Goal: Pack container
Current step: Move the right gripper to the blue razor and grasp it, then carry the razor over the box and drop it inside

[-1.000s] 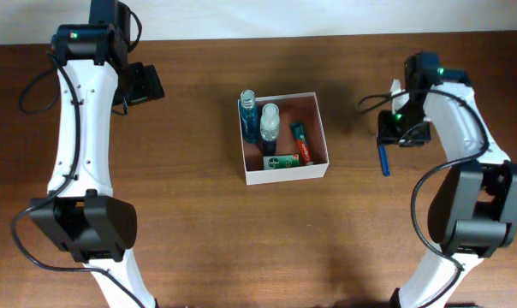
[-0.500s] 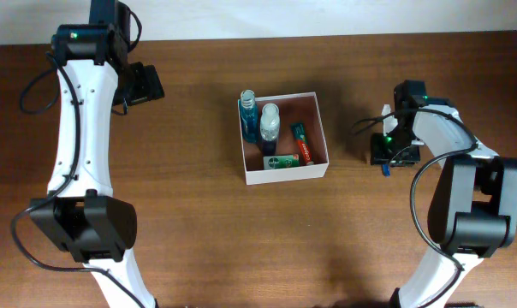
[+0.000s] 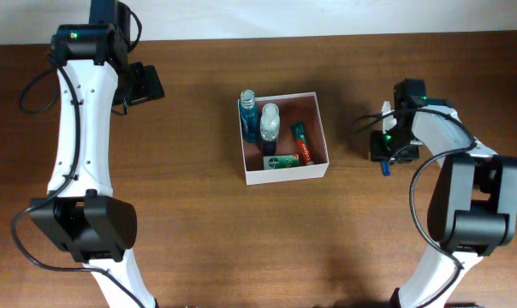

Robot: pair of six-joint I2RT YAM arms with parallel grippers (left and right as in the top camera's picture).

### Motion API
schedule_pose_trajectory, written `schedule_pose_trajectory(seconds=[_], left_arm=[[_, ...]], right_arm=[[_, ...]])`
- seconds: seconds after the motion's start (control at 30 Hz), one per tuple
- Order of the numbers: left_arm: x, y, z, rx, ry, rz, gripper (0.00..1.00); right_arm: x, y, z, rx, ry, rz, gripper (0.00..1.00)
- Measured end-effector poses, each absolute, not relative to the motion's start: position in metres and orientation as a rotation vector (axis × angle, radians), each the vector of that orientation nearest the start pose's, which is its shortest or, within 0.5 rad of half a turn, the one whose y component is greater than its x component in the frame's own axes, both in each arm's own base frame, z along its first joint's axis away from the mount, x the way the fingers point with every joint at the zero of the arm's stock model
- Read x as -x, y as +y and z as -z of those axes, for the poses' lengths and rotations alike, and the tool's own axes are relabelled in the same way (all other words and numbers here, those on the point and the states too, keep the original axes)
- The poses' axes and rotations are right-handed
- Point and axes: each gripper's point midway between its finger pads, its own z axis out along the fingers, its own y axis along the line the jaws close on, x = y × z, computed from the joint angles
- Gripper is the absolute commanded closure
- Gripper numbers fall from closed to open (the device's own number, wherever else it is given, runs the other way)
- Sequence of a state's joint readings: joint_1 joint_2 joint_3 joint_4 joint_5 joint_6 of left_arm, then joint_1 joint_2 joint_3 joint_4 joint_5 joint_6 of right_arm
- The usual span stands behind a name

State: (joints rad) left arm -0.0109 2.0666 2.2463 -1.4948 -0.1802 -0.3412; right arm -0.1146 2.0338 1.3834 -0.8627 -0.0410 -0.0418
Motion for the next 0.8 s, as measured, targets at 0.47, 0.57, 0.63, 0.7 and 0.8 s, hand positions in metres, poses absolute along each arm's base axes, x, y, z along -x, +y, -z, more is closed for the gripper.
schedule_pose_trajectory(seconds=[0.47,0.57,0.63,0.7,0.8], left_arm=[[-0.438,0.026,-0.213,0.502,2.809,-0.190,0.01],[-0.438,0.026,-0.213,0.502,2.809,-0.190,0.01],[-0.438,0.026,-0.213,0.502,2.809,-0.189,0.01],[-0.438,0.026,-0.213,0.502,2.809,-0.190,0.01],[-0.438,0.026,-0.213,0.502,2.809,-0.190,0.01]], right_arm=[[-0.380,-0.040,0.001,-0.102,3.095,-0.024,0.96],[-0.372,-0.039,-0.001,-0.104,3.141,-0.034,0.96],[-0.366,-0.037,-0.004,-0.107,3.183,-0.052,0.96],[-0.364,-0.033,-0.013,-0.109,3.219,-0.096,0.96],[-0.376,-0.020,-0.046,-0.115,3.211,-0.226,0.96]])
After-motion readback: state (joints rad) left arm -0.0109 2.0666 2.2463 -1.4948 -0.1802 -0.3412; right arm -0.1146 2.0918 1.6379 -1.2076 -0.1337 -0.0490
